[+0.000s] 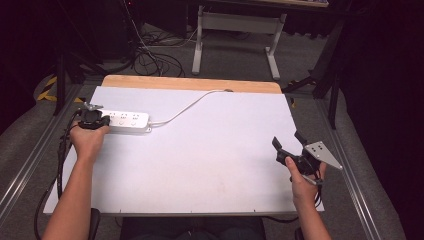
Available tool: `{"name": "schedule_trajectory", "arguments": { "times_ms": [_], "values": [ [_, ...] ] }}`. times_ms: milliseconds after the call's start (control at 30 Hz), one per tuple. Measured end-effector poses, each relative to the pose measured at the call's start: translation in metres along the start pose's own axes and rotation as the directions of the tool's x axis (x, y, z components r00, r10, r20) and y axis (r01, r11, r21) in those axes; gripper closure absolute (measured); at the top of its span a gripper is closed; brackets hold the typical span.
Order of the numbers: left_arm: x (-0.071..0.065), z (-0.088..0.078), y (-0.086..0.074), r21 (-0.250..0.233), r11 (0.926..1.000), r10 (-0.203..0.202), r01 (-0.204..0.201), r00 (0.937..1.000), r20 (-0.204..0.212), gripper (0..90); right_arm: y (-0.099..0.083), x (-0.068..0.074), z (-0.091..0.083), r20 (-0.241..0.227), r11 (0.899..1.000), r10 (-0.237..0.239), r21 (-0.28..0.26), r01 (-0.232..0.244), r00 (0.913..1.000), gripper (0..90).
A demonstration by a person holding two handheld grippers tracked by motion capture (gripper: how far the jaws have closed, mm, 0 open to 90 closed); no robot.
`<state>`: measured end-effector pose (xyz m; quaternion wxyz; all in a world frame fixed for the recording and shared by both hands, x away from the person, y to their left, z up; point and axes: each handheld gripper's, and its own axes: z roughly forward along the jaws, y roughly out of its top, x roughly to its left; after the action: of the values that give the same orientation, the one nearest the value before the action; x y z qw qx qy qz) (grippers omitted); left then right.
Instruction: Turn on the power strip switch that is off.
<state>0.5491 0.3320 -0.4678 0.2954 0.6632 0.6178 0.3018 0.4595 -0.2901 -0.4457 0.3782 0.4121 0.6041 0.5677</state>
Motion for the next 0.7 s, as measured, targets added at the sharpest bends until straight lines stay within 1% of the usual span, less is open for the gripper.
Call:
{"name": "schedule_trajectory", "arguments": {
  "times_ms": [67, 100, 133, 167, 200, 233, 267, 300, 333, 400, 433, 500, 567, 600, 633, 667, 700],
  "values": [
    [-0.001, 0.000, 0.000, 0.000, 1.0000, 0.003, -0.003, 1.0000, -0.006, 90.0, 0.000, -0.003, -0.001, 0.005, 1.000, 0.020, -0.002, -0.020, 0.9998, 13.6],
    [-0.001, 0.000, 0.000, 0.003, 0.9999, 0.012, -0.012, 0.9999, -0.008, 90.0, 0.000, -0.003, -0.001, 0.005, 1.000, 0.020, -0.002, -0.020, 0.9998, 13.6],
    [-0.002, 0.001, -0.001, -0.004, 1.0000, 0.009, -0.009, 0.9997, 0.022, 90.0, -0.001, -0.003, -0.001, 0.006, 1.000, 0.025, -0.003, -0.025, 0.9997, 13.6],
    [-0.004, 0.002, 0.000, -0.001, 0.9999, 0.013, -0.013, 0.9999, 0.011, 90.0, -0.001, -0.004, -0.001, 0.005, 1.000, 0.026, -0.007, -0.026, 0.9997, 13.6],
    [-0.007, 0.002, 0.002, 0.012, 0.9994, 0.032, -0.032, 0.9994, -0.009, 90.0, 0.000, -0.004, -0.001, 0.004, 0.999, 0.034, -0.009, -0.034, 0.9994, 13.6],
    [-0.009, 0.002, 0.003, 0.018, 0.9986, 0.050, -0.049, 0.9983, -0.031, 90.0, 0.000, -0.004, -0.001, 0.004, 0.999, 0.034, -0.009, -0.034, 0.9994, 13.6],
    [-0.013, 0.002, 0.003, 0.025, 0.9974, 0.070, -0.068, 0.9958, -0.060, 90.0, 0.000, -0.004, -0.001, 0.003, 0.999, 0.033, -0.009, -0.033, 0.9995, 13.6],
    [-0.014, 0.003, 0.003, 0.022, 0.9966, 0.080, -0.079, 0.9945, -0.068, 90.0, 0.000, -0.004, -0.002, 0.000, 0.999, 0.033, -0.009, -0.033, 0.9995, 13.6],
    [-0.013, 0.003, 0.003, 0.021, 0.9974, 0.070, -0.069, 0.9957, -0.061, 90.0, 0.000, -0.004, -0.002, -0.001, 0.999, 0.033, -0.011, -0.033, 0.9994, 13.6],
    [-0.007, 0.002, 0.002, 0.014, 0.9996, 0.025, -0.025, 0.9996, -0.014, 90.0, 0.000, -0.004, -0.003, -0.002, 0.999, 0.035, -0.011, -0.035, 0.9994, 13.6],
    [-0.005, 0.002, 0.002, 0.011, 0.9999, 0.001, -0.001, 1.0000, 0.003, 90.0, 0.000, -0.004, -0.003, -0.002, 0.999, 0.034, -0.011, -0.034, 0.9994, 13.6],
    [-0.003, 0.002, 0.001, 0.006, 0.9999, -0.012, 0.011, 0.9998, 0.013, 90.0, 0.000, -0.004, -0.003, -0.003, 0.999, 0.033, -0.012, -0.033, 0.9995, 13.6],
    [-0.003, 0.002, 0.001, 0.004, 0.9999, -0.012, 0.012, 0.9998, 0.016, 90.0, -0.001, -0.005, -0.003, 0.001, 0.999, 0.034, -0.009, -0.034, 0.9994, 13.6],
    [-0.001, 0.001, 0.001, 0.003, 0.9994, -0.035, 0.035, 0.9989, 0.032, 90.0, -0.001, -0.005, -0.003, 0.001, 0.999, 0.033, -0.009, -0.033, 0.9994, 13.6],
    [-0.001, 0.001, 0.001, 0.003, 0.9994, -0.035, 0.035, 0.9989, 0.032, 90.0, -0.001, -0.005, -0.003, 0.001, 0.999, 0.033, -0.009, -0.033, 0.9994, 13.6],
    [0.001, 0.001, 0.000, -0.001, 0.9986, -0.052, 0.053, 0.9975, 0.048, 90.0, -0.001, -0.004, -0.003, -0.002, 0.999, 0.030, -0.011, -0.030, 0.9995, 13.6],
    [0.002, 0.001, -0.001, 0.000, 0.9984, -0.056, 0.056, 0.9969, 0.056, 90.0, 0.000, -0.004, -0.003, -0.003, 0.999, 0.031, -0.009, -0.031, 0.9995, 13.6]
  ]
}}
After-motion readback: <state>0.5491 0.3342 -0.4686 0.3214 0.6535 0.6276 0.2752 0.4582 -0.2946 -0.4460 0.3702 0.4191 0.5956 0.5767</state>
